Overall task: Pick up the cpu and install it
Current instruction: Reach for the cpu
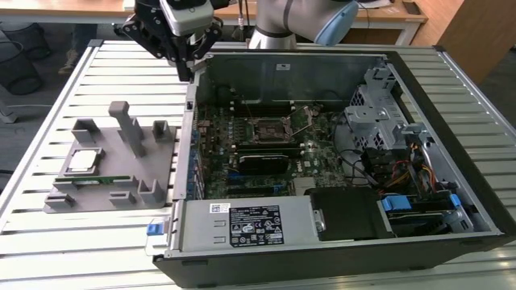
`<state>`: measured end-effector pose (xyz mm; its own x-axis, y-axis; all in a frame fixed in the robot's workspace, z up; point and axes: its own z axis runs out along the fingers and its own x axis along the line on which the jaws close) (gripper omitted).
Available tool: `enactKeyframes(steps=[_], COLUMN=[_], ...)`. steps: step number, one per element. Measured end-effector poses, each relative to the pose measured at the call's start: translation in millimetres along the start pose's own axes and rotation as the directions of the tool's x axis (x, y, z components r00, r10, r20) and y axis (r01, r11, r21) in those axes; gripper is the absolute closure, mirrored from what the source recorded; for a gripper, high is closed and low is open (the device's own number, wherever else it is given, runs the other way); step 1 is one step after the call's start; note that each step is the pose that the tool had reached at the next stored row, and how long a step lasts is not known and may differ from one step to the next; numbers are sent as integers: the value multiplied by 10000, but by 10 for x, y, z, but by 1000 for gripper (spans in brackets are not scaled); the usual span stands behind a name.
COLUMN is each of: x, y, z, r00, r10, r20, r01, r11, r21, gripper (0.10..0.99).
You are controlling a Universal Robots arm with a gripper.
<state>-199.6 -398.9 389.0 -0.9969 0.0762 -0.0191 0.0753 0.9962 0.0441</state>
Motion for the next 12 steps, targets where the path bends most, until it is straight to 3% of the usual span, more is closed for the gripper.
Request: enactKeyframes(steps=[12], x=[116], y=[-10], z=[20], r00=[10000], r10=[4], r20=[-70], r01=[-3], r11=[10000], r21=[7], gripper=[980])
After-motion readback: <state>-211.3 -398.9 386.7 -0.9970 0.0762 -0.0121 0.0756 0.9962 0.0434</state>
